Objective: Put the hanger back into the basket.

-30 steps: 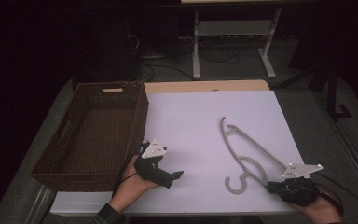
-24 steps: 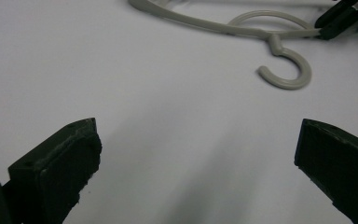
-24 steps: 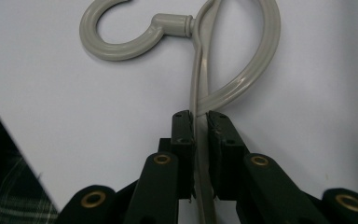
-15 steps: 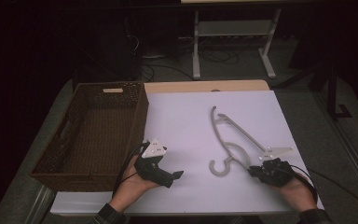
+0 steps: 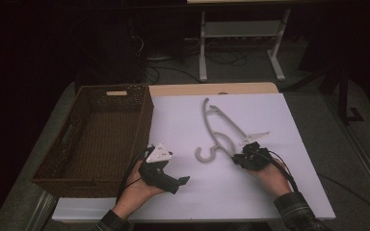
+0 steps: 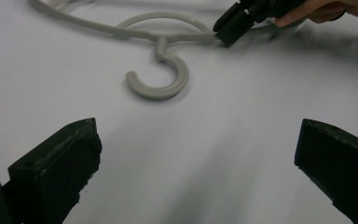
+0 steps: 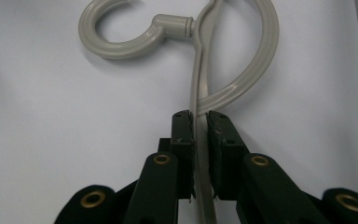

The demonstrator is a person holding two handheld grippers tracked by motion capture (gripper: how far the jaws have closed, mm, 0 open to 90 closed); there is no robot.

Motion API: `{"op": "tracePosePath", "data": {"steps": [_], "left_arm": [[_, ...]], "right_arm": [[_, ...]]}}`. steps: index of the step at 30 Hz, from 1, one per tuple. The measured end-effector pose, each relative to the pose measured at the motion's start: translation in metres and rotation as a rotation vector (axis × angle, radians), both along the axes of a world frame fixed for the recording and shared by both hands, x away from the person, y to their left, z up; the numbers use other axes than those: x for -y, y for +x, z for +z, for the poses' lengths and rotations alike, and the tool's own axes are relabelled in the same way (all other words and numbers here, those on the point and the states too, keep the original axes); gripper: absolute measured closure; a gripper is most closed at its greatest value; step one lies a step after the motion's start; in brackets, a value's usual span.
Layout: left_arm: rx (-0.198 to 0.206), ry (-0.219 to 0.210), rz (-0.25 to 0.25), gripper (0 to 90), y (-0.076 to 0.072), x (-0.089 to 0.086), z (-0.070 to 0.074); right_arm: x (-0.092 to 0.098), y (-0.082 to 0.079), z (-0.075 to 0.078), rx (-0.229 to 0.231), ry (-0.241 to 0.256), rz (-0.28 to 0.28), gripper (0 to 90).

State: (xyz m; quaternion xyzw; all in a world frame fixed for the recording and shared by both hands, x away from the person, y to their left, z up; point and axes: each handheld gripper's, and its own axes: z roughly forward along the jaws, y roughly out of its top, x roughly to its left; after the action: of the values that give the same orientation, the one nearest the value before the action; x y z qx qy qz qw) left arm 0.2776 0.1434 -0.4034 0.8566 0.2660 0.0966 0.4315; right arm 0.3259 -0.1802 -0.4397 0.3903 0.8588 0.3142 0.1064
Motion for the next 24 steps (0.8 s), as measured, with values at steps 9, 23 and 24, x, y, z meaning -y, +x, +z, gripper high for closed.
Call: {"op": "tracePosePath", "data": {"steps": [9,23,24], "left_arm": [[-0.001,-0.001,-0.001,0.0,-0.001,0.0,0.0],[-0.003,-0.006,-0.001,0.0,0.0,-0.001,0.0],[-0.004,-0.004,-0.002,0.0,0.0,-0.001,0.0]], "right_arm": [[-0.023,0.006,-0.003,0.017,-0.019,0.027,69.8],[0.081,-0.02,0.022,0.083,0.049,0.006,88.8],[0.081,-0.02,0.022,0.083,0.049,0.006,88.8]]}}
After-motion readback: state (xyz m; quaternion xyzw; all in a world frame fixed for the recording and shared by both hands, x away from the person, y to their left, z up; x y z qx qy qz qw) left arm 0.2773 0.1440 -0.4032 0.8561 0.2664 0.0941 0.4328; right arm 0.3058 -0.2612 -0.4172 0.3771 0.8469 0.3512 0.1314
